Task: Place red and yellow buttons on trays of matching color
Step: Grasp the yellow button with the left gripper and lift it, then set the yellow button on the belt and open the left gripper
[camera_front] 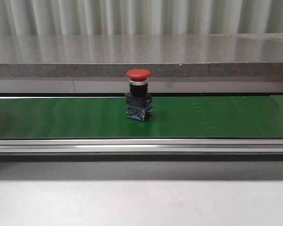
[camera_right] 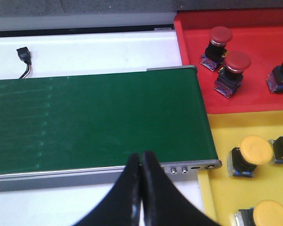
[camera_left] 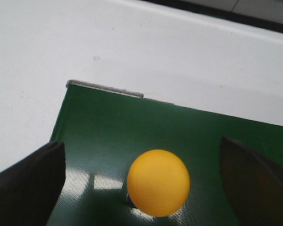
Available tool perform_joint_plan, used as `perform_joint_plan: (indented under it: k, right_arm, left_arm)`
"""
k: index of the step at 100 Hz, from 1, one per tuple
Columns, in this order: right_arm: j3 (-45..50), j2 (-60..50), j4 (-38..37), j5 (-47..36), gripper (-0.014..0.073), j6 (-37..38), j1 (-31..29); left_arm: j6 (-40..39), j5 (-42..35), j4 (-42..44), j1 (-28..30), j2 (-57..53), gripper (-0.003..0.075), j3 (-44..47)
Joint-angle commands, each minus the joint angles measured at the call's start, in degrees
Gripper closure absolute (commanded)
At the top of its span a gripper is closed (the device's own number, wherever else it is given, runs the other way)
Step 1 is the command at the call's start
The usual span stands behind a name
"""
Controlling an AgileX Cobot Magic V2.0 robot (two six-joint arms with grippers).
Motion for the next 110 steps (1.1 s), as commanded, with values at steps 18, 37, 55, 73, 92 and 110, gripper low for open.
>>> perform_joint_plan:
  k: [18, 37, 55, 73, 92, 110]
  right_arm:
    - [-1.4, -0.1, -0.2, -3.6, 0.0661, -0.4, 0.1]
    - [-1.4, -0.1, -0.2, -3.6, 0.0661, -0.4, 0.1]
    - [-1.4, -0.1, -0.2, -3.6, 0.0661, -0.4, 0.1]
    - [-1.4, -0.1, -0.2, -3.6, 0.0661, -0.4, 0.1]
    - [-1.4, -0.1, -0.2, -3.6, 0.0661, -0.4, 0.1]
    - [-1.4, -0.1, -0.2, -3.6, 0.0661, -0.4, 0.1]
  left_arm:
    - [0.2, -2.3, 2.8, -4.9, -12.6, 0.0124, -1.1]
    - [0.2, -2.2, 4.4, -6.7, -21.2, 0.0124, 3.3]
    - [0.2, -2.6, 4.9, -6.7, -30.1, 0.0124, 10.4]
    - [0.2, -2.4, 4.9, -6.7, -38.9, 0.0157, 17.4]
    - [0.2, 1.0, 4.9, -6.7, -46.8, 0.0318, 21.8]
    - [0.2, 2.0, 7.8, -6.7, -50.4, 0.056, 23.9]
